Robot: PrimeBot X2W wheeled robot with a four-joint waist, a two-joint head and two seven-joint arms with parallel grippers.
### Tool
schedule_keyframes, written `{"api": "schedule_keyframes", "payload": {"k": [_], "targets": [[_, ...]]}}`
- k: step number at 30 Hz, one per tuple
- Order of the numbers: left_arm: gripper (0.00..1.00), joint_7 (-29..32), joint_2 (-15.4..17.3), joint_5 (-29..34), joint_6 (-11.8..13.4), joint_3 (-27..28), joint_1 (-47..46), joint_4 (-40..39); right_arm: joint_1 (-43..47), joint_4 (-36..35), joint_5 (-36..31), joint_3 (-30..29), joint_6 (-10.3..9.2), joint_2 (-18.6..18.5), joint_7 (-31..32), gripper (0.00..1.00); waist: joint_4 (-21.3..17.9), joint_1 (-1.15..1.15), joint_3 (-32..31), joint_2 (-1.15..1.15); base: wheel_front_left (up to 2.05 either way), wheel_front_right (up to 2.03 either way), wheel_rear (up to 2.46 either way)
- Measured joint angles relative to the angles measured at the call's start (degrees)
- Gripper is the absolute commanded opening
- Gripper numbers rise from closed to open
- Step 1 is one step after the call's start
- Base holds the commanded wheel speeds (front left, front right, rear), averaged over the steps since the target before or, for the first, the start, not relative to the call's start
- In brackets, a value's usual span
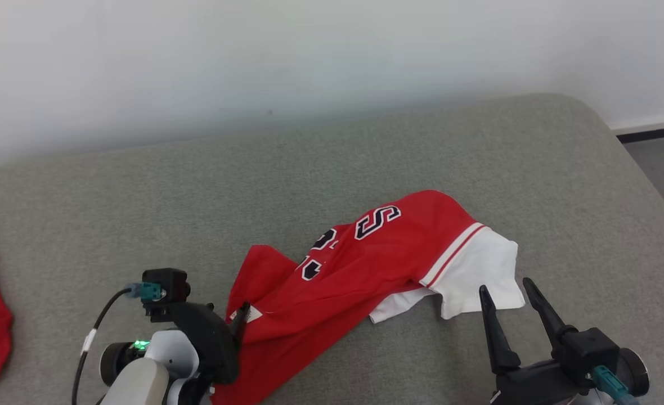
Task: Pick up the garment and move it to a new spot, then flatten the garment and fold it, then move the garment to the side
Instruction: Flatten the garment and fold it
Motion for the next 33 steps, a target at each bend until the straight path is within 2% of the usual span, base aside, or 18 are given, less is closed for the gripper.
{"api": "schedule_keyframes", "payload": {"k": [4,5,6,7,9,16,25,30,33], "targets": [[1.0,2.3,-0.56,-0.51,-0.26,-0.46,-1.65,2.64,-0.18,0.33,0.09,-0.29,-0.01,0.0,-0.36,1.0,-1.3,0.01,1.01,0.0,0.0,0.0,0.0],[0.83,2.3,-0.52,-0.46,-0.08,-0.56,-1.83,2.96,-0.2,0.36,0.09,-0.32,-0.01,0.0,-0.41,1.0,-1.55,0.01,1.18,0.0,0.0,0.0,0.0],[0.33,2.3,-0.41,-0.45,0.05,-0.58,-2.04,3.34,-0.21,0.41,0.09,-0.34,-0.01,0.0,-0.46,1.0,-1.79,0.01,1.31,0.0,0.0,0.0,0.0],[0.0,2.27,-0.27,-0.45,0.05,-0.58,-2.26,3.67,-0.21,0.45,0.11,-0.33,-0.01,0.0,-0.48,1.0,-1.99,0.01,1.4,0.0,0.0,0.0,0.0],[0.0,2.65,-0.18,-0.49,0.05,-0.63,-2.51,4.42,-0.22,0.67,0.26,-0.2,-0.01,-0.01,-0.6,1.0,-2.31,0.01,1.4,0.0,0.0,0.0,0.0],[0.0,-10.6,-0.23,0.15,1.01,2.22,-6.14,2.48,-0.25,1.23,0.76,0.32,-0.01,0.0,-0.69,1.0,-2.74,0.0,0.45,0.0,0.0,0.0,0.0],[0.0,-25.95,-2.59,0.56,-3.61,2.31,-14.96,1.03,-0.26,1.31,0.83,0.67,-0.01,0.0,-0.7,1.0,-2.99,0.01,0.11,0.0,0.0,0.0,0.0],[0.0,-29.72,-3.58,-0.21,-5.03,2.7,-19.01,0.05,-0.36,1.27,1.09,0.77,-0.01,0.0,-0.71,1.0,-3.04,0.0,0.5,0.0,0.0,0.0,0.0],[0.0,-30.67,-4.21,-2.71,-6.21,2.98,-18.92,-2.81,-0.56,1.34,1.26,0.68,0.0,0.0,-0.99,1.0,-3.06,0.0,0.84,0.0,0.0,0.0,0.0]]}}
